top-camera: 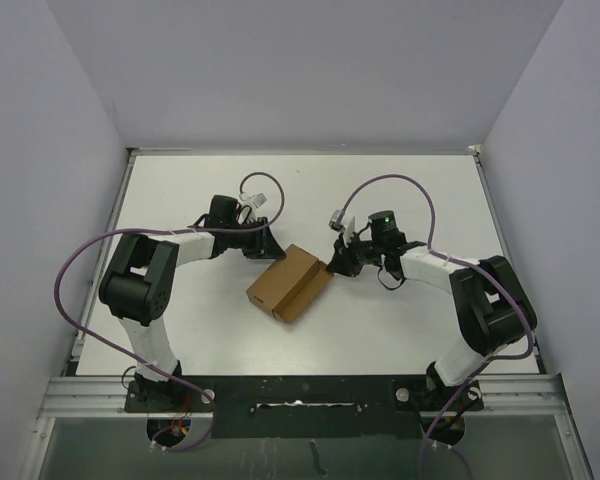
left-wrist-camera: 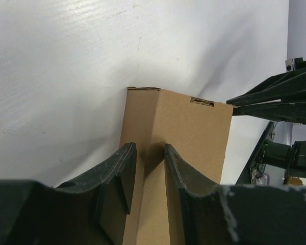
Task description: Fold the paper box
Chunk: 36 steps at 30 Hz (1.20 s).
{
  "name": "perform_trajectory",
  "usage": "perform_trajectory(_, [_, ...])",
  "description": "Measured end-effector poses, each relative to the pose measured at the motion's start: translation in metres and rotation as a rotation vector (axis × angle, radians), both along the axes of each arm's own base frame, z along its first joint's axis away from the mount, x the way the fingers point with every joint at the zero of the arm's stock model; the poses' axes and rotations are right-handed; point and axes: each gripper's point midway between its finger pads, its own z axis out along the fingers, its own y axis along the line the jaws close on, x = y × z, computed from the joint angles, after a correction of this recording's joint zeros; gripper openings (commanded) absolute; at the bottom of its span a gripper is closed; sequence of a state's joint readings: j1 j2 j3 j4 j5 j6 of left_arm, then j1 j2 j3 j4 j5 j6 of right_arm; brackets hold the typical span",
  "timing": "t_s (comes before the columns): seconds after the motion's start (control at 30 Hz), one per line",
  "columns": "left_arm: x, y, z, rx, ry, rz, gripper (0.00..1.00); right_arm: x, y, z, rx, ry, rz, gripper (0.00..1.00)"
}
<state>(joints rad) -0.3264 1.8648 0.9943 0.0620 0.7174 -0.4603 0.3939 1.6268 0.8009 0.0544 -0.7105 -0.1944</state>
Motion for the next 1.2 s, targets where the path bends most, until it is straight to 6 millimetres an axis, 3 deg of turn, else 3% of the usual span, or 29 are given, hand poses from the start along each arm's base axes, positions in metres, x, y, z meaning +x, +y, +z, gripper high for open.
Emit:
perform_trajectory(0.77, [0.002,0.001,0.0,0.012,-0.003,0.006,0.26,-0.007,0.006,0.0,-0.022,-0.032,0.034,0.0])
perform_trajectory(1.2, [-0.001,-0.016,0.004,0.037,-0.1,-0.095,0.26,-0.002,-0.001,0.0,-0.097,0.0,-0.008,0.0])
